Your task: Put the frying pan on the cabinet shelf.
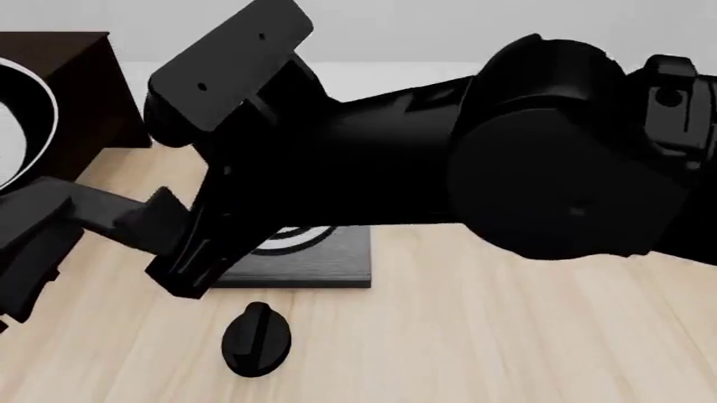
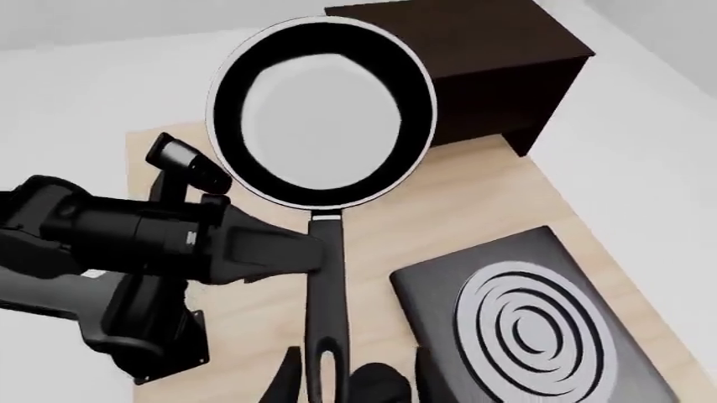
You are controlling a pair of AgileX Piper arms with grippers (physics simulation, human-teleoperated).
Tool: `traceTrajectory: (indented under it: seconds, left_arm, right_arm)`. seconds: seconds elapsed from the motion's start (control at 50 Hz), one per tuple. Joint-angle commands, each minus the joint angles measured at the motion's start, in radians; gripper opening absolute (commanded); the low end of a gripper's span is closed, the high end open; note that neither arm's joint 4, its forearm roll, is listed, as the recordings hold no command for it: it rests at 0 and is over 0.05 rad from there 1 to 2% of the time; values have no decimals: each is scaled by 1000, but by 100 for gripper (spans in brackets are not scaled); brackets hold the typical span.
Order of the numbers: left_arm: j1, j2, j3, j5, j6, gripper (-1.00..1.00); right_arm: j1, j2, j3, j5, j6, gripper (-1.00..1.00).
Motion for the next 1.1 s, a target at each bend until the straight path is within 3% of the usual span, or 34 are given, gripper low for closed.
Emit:
traceTrajectory:
  seconds: [0.02, 0.06, 0.26, 0.36, 0.44, 0.5, 0.54, 0.58, 0.62, 0.64, 0.74, 0.86, 0.94, 1.02, 1.1]
  left_arm:
    - [-2, -5, -15, -6, 30, -100]
    - [-4, -6, -14, -6, 29, -100]
    - [-12, -3, -14, -4, 36, -100]
    - [-20, 4, -19, -12, 30, -100]
    - [-24, 2, -18, -11, 32, -100]
    - [-24, 9, -10, -22, 31, -100]
    - [-23, 5, -26, -7, 34, -100]
    - [-21, 1, -32, 0, 35, -100]
    - [-17, 0, -28, -2, 38, -100]
    - [-16, 0, -26, -2, 38, -100]
    - [-10, 9, -19, -14, 35, -100]
    - [-6, 13, -15, -16, 38, -100]
    - [-2, 9, -19, -10, 41, -100]
    - [6, 11, -21, -12, 41, -100]
    - [4, 16, -10, -18, 41, -100]
  right_arm:
    - [-78, -166, 91, -15, 10, 100]
    - [-113, -213, 129, -22, -13, 100]
    - [-301, -479, 359, -52, 93, 100]
    - [-377, -588, 467, -87, 91, 100]
    - [-448, -681, 562, -143, 48, 100]
    - [-557, -766, 670, -170, 77, 100]
    - [-653, -885, 725, -177, 55, 100]
    - [-694, -933, 757, -175, 38, 100]
    - [-753, -998, 801, -181, 99, 100]
    - [-789, -1034, 834, -188, 104, 100]
    - [-895, -1108, 942, -184, 77, 100]
    - [-896, -1209, 976, -151, 62, 100]
    - [-964, -1286, 997, -117, 24, 100]
    - [-989, -1306, 997, -110, 94, 100]
    - [-993, -1281, 1013, -145, 100, 100]
